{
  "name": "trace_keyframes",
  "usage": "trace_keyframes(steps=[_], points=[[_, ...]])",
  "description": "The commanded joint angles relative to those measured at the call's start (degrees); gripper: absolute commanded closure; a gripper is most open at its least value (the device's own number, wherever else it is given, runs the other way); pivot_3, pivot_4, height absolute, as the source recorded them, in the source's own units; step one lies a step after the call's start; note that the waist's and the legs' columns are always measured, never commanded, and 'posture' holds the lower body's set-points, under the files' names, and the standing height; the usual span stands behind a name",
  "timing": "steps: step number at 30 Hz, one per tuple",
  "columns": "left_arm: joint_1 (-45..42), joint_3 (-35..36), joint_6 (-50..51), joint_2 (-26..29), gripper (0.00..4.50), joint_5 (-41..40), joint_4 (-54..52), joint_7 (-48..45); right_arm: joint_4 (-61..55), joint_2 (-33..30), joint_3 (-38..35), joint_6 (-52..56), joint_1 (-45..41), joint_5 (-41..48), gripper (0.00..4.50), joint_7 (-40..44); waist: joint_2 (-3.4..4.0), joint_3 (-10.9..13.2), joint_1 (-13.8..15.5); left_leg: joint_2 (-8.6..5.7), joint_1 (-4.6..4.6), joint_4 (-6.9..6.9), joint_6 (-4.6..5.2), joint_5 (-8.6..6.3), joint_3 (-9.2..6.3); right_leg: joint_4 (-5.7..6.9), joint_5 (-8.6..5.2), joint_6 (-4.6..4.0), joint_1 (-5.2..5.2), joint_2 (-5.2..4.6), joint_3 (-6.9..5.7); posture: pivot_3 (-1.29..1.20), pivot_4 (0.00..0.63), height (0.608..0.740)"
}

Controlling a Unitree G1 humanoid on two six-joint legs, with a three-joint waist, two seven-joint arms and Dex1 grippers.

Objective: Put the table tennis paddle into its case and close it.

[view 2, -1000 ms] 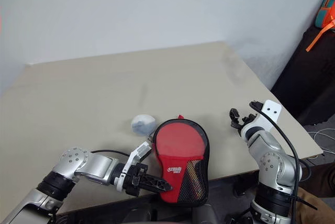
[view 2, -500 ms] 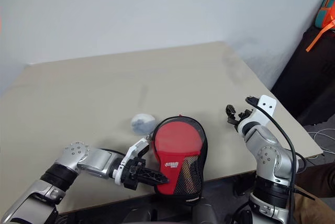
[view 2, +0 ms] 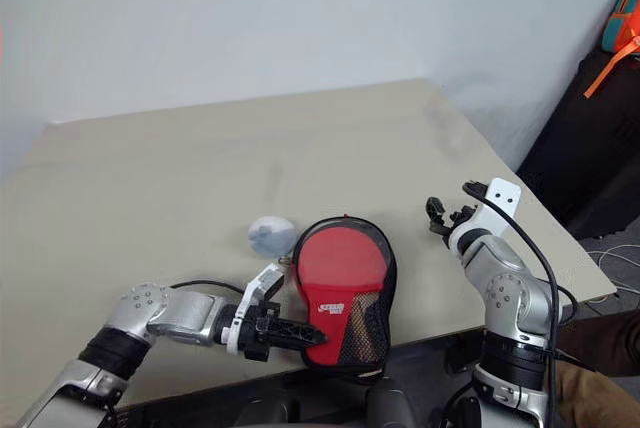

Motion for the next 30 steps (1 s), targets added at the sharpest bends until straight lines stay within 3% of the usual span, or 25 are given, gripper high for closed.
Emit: trace_keyframes(steps=[1, 14, 19, 23, 30], points=[[0.7, 1.0, -1.4, 0.8, 4.42, -1.6, -3.9, 2.9, -1.4, -0.7, 0.2, -1.6, -1.0, -0.5, 0.00, 0.5, 0.00, 0.0, 0.0, 0.00, 0.00, 0.02, 0.00, 0.00, 0.00, 0.00, 0.00, 0.00, 0.00, 0.00, 0.00, 0.00, 0.000, 0.740], [0.0, 4.7, -4.5, 1.0, 4.42, -1.6, -7.9, 4.1, 0.2, -0.4, 1.3, -3.0, -1.9, -1.1, 0.00, 1.0, 0.00, 0.0, 0.0, 0.00, -0.01, 0.01, -0.01, 0.00, 0.01, 0.00, 0.00, 0.00, 0.00, 0.00, -0.01, 0.00, 0.000, 0.740], [-0.2, 4.6, -4.8, 0.9, 3.07, -1.6, -7.6, 5.0, 0.3, -0.4, 1.6, -3.2, -2.1, -1.2, 0.00, 1.0, 0.00, 0.0, 0.0, 0.00, -0.01, 0.01, -0.01, 0.00, 0.01, 0.00, 0.00, 0.00, 0.00, 0.00, -0.01, 0.00, 0.000, 0.740], [-0.7, 4.3, -4.2, 0.8, 1.64, -1.6, -5.4, 5.6, 0.4, -0.6, 1.6, -3.2, -2.2, -1.1, 0.00, 1.1, 0.00, 0.0, 0.0, 0.00, -0.01, 0.01, 0.00, 0.00, 0.01, -0.02, 0.00, 0.00, 0.00, 0.00, -0.01, 0.00, 0.000, 0.740], [-1.1, 4.8, -1.6, 2.1, 1.64, -1.6, -1.8, 4.5, 0.0, -0.8, 1.8, -2.8, -1.9, -1.0, 0.00, 1.2, 0.00, 0.0, 0.0, 0.00, -0.01, 0.00, 0.00, 0.00, 0.00, -0.02, 0.00, 0.00, 0.00, 0.00, -0.02, 0.00, 0.000, 0.740]])
